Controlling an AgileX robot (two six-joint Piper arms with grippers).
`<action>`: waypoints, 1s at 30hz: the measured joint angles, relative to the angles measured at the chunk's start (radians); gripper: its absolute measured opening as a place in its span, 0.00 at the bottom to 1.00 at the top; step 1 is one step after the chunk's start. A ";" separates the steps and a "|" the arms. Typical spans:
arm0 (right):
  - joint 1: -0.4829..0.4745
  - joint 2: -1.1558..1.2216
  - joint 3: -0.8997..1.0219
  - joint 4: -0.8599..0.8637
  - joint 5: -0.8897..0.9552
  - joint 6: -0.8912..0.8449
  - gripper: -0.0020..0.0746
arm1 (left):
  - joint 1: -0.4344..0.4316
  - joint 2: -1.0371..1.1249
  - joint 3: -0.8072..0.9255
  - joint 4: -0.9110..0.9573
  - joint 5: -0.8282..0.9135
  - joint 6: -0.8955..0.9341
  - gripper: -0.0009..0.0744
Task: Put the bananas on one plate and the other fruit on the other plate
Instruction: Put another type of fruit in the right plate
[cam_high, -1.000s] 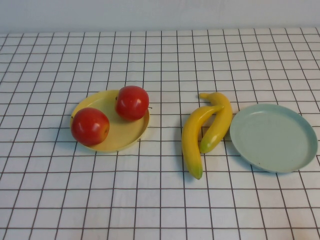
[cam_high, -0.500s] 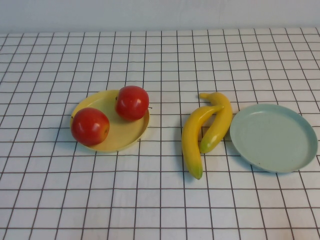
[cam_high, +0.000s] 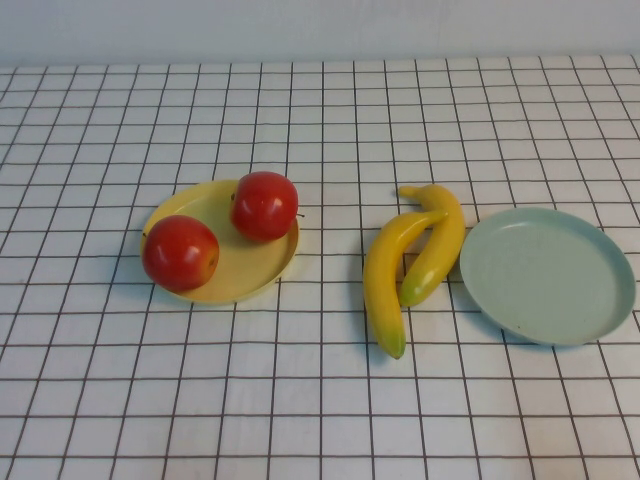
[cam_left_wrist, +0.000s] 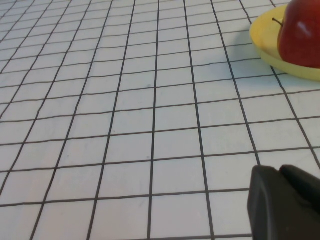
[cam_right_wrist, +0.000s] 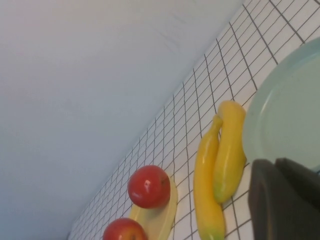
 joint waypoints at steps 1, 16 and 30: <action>0.000 0.000 0.000 -0.002 0.000 -0.002 0.01 | 0.000 0.000 0.000 0.000 0.000 0.000 0.01; 0.000 0.191 -0.291 -0.474 0.236 -0.152 0.01 | 0.000 0.000 0.000 0.004 0.000 0.000 0.01; 0.000 0.768 -0.820 -0.734 0.549 -0.166 0.01 | 0.000 0.000 0.000 0.004 0.000 0.000 0.01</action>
